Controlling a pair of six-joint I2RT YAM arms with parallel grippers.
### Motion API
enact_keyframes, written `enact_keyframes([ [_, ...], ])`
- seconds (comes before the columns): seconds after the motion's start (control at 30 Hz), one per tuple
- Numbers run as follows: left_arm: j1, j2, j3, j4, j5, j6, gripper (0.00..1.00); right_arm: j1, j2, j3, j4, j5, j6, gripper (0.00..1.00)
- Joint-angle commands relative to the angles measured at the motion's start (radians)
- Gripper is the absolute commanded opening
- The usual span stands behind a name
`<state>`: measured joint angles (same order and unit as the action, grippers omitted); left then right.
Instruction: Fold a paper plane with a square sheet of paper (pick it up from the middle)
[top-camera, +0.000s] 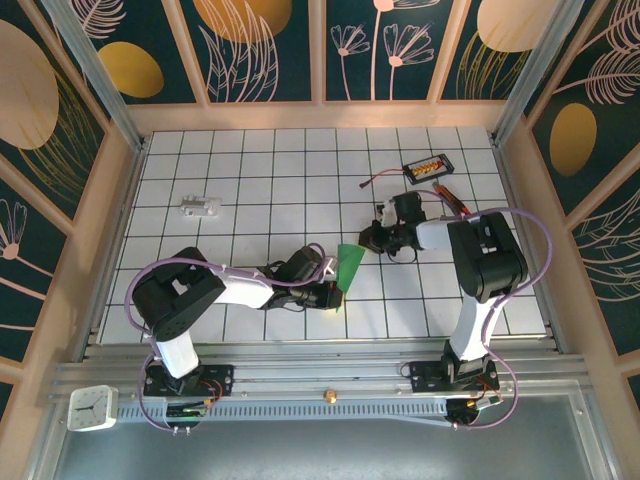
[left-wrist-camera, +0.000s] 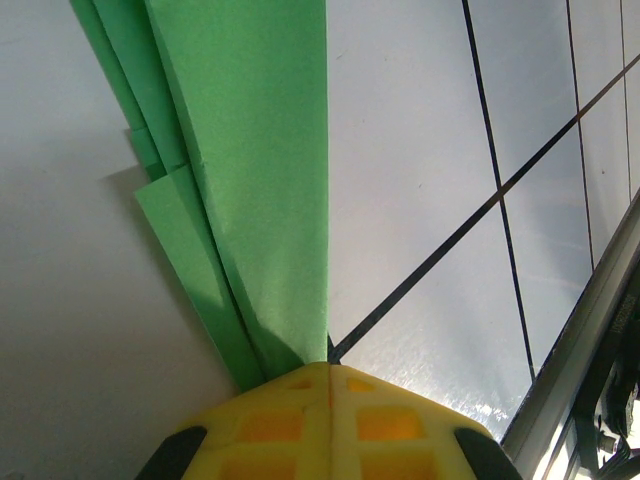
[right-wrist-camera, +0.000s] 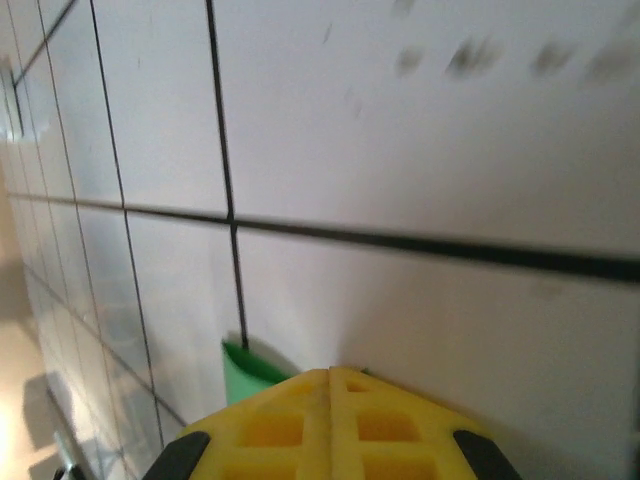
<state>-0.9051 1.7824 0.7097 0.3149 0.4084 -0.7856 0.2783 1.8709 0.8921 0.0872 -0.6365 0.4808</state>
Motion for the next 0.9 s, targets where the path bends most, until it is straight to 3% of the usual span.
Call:
enact_keyframes([
  [0.0, 0.002, 0.035, -0.058, -0.200, -0.069, 0.028, 0.00, -0.045, 0.016, 0.033, 0.067, 0.090, -0.001, 0.00],
  [0.3, 0.002, 0.038, -0.044, -0.197, -0.068, 0.022, 0.00, -0.053, -0.085, 0.002, 0.114, -0.031, 0.039, 0.00],
  [0.6, 0.002, -0.001, -0.012, -0.168, -0.063, -0.021, 0.00, 0.032, -0.331, -0.190, 0.065, 0.069, 0.026, 0.01],
  [0.87, 0.004, -0.131, 0.000, -0.045, -0.058, -0.102, 0.32, 0.091, -0.387, -0.277, 0.052, 0.107, 0.037, 0.01],
])
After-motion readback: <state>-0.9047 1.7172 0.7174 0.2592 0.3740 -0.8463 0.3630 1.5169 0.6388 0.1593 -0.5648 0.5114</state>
